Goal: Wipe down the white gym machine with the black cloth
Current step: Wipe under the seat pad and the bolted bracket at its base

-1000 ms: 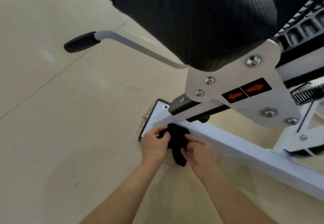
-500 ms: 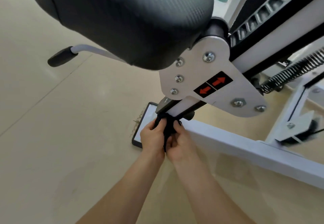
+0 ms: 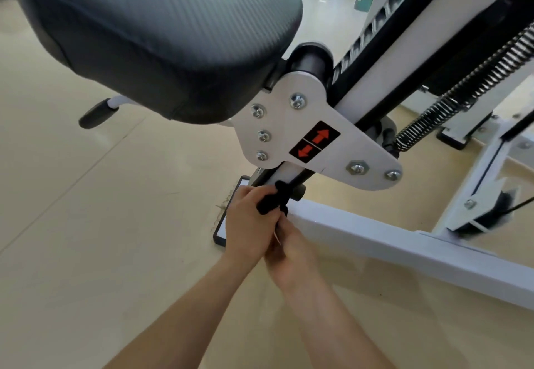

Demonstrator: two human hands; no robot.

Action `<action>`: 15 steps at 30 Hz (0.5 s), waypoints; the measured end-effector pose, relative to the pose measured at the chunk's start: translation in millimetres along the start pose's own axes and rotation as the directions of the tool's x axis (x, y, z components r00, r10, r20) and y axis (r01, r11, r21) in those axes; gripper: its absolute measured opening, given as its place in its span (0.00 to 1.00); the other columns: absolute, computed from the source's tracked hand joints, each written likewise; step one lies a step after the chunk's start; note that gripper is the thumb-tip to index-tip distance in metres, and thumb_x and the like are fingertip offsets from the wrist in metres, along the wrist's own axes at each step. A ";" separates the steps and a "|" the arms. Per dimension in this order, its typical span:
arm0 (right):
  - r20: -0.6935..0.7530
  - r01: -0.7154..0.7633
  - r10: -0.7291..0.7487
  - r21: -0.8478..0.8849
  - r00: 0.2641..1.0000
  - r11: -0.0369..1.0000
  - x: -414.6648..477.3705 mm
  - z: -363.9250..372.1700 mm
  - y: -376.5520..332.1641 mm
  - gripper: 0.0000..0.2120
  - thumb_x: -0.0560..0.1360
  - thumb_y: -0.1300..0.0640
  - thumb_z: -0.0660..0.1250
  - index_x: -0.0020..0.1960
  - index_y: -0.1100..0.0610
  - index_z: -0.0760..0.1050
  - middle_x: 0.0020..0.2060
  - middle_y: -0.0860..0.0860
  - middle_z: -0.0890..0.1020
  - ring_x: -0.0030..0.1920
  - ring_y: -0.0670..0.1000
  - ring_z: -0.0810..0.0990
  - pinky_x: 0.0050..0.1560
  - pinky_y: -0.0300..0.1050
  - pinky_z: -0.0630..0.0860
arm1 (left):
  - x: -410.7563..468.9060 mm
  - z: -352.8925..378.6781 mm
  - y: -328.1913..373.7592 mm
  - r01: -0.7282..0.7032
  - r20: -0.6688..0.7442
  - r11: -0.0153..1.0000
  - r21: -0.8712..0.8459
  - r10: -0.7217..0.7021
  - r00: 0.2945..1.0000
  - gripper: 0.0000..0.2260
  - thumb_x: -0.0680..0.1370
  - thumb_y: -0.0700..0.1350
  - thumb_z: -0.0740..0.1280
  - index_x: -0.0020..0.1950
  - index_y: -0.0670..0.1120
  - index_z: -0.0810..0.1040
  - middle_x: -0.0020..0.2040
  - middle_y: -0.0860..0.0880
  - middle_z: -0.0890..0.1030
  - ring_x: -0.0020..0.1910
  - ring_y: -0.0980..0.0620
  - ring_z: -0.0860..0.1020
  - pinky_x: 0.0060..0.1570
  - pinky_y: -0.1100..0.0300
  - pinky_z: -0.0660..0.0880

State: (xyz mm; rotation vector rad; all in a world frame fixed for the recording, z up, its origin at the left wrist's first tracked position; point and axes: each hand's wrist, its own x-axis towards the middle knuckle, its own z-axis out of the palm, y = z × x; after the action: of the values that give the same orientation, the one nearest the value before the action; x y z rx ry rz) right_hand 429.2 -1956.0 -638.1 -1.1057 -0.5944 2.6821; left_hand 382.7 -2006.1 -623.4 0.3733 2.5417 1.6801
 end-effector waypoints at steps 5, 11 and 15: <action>0.110 0.043 -0.033 -0.089 0.993 0.995 -3.7 7.5 -14.0 0.13 0.82 0.56 0.62 0.63 0.58 0.79 0.55 0.53 0.83 0.52 0.52 0.82 0.47 0.44 0.75 | -1.8 -4.3 3.8 -0.379 -0.183 0.908 0.179 0.409 0.894 0.13 0.71 0.38 0.72 0.54 0.49 0.83 0.49 0.51 0.78 0.48 0.53 0.76 0.47 0.69 0.71; 0.098 0.001 0.000 -0.013 0.995 1.000 16.1 6.3 -22.9 0.13 0.81 0.53 0.62 0.61 0.57 0.79 0.58 0.52 0.83 0.61 0.49 0.79 0.59 0.43 0.74 | 11.5 13.3 -18.4 -0.582 0.040 0.605 0.543 0.674 0.738 0.19 0.69 0.39 0.74 0.60 0.45 0.81 0.51 0.47 0.81 0.49 0.49 0.76 0.33 0.57 0.77; -0.134 -0.068 0.033 -0.259 0.990 0.963 48.4 6.1 -6.3 0.09 0.79 0.58 0.63 0.57 0.60 0.77 0.48 0.58 0.82 0.44 0.55 0.81 0.39 0.46 0.77 | 8.2 12.4 -61.2 -0.422 0.183 0.681 0.598 0.397 0.900 0.19 0.70 0.39 0.74 0.61 0.47 0.79 0.49 0.50 0.80 0.43 0.48 0.79 0.29 0.59 0.69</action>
State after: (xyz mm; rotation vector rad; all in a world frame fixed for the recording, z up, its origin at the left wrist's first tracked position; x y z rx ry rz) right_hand 390.7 -1937.1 -662.1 -1.3652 -0.9319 2.6022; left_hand 367.2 -2015.7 -683.6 1.0804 3.0914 0.7908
